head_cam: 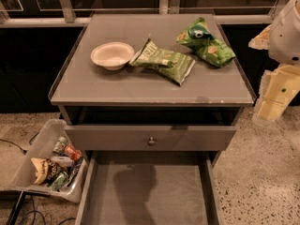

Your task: Place green jalapeno chip bag into middle drawer

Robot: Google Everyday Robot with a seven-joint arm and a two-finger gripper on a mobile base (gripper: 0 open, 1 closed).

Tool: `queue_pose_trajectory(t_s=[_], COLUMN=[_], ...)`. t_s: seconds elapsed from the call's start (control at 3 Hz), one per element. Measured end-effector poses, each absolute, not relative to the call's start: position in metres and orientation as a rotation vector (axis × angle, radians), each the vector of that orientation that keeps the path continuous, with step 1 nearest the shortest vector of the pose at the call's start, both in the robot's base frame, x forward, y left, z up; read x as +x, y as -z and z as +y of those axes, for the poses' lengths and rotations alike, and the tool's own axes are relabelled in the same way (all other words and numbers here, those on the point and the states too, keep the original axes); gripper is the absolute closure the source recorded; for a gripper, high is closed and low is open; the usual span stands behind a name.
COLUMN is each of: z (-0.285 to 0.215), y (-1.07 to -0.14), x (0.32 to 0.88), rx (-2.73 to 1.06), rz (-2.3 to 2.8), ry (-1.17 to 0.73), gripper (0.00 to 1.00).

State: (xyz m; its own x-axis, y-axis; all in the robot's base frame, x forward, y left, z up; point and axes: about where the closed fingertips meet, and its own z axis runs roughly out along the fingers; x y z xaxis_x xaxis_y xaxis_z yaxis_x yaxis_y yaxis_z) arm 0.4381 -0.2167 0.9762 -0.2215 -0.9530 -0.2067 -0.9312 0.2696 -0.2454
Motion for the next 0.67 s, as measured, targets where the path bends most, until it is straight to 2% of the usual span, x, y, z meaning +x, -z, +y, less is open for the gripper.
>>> queue_pose_trajectory(t_s=[0.67], z=[-0.209], y=[-0.975], x=[0.45], rx=[-1.727], rz=[2.183], ry=[0.072], gripper=[0.0])
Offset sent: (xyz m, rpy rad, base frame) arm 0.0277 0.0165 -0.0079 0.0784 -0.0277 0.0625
